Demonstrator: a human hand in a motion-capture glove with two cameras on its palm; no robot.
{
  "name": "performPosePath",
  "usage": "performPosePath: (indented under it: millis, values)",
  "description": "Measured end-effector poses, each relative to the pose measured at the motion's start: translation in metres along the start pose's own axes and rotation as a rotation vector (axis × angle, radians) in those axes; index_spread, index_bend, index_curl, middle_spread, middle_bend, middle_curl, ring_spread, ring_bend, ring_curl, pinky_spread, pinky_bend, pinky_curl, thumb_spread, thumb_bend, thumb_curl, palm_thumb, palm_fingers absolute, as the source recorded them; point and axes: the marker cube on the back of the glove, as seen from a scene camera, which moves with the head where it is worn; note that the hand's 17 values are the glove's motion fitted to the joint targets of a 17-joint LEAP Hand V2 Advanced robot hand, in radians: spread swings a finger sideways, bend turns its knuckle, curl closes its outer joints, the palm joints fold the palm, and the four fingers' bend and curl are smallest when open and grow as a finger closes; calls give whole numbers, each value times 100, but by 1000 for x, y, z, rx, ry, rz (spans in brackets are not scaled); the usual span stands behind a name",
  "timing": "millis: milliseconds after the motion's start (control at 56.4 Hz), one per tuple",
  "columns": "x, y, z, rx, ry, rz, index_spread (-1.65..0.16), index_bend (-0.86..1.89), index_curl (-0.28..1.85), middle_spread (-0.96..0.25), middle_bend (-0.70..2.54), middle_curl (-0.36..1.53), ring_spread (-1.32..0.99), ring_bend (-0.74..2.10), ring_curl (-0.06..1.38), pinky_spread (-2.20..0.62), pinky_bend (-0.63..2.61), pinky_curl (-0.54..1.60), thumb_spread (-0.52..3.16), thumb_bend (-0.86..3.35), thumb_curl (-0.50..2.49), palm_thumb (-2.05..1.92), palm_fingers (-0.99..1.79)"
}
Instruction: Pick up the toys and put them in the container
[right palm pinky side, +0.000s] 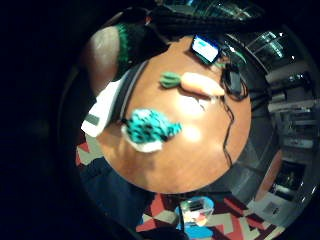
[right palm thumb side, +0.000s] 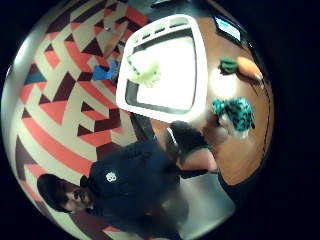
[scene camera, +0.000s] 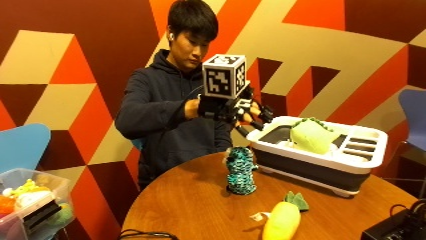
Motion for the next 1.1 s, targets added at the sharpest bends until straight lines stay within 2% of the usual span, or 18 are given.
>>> performPosePath:
  millis: [213, 301, 372, 443, 585, 727, 869, 940, 1099]
  values:
    - [31, -7, 83, -149, 60, 88, -30, 14, 41, 2, 14, 32, 3, 24, 30, 6, 92, 38, 129, 1, 43, 36, -3]
    - [38, -10, 110, -181, 180, 105, -31, 15, 39, 1, 15, 30, 3, 38, 32, 4, 99, 38, 130, 4, 44, 45, 14]
    - [45, -13, 122, -143, 244, 99, -31, 21, 40, -1, 12, 27, -4, 70, 38, -5, 101, 36, 131, 9, 45, 55, 51]
    - [48, -18, 130, -119, 240, 81, -29, 19, 40, -7, 32, 32, -16, 87, 41, -15, 90, 32, 130, 13, 48, 64, 90]
    - [52, -30, 136, -55, 199, 26, -29, 24, 48, -17, 57, 44, -29, 95, 48, -32, 80, 32, 105, 18, 61, 83, 112]
    - [34, -26, 110, 42, 45, 31, -34, 40, 62, -21, 75, 53, -34, 99, 52, -38, 87, 37, 79, 18, 73, 87, 122]
    - [18, -17, 29, 226, -48, -17, -38, 50, 74, -23, 84, 60, -36, 106, 56, -40, 96, 42, 60, 8, 79, 73, 114]
    - [7, -16, -12, 312, -100, -39, -40, 52, 80, -24, 87, 63, -37, 109, 58, -41, 100, 44, 48, 14, 85, 82, 110]
    - [-40, -20, -64, 511, -156, -113, -43, 56, 94, -25, 90, 70, -38, 114, 62, -41, 105, 47, 29, 15, 92, 82, 105]
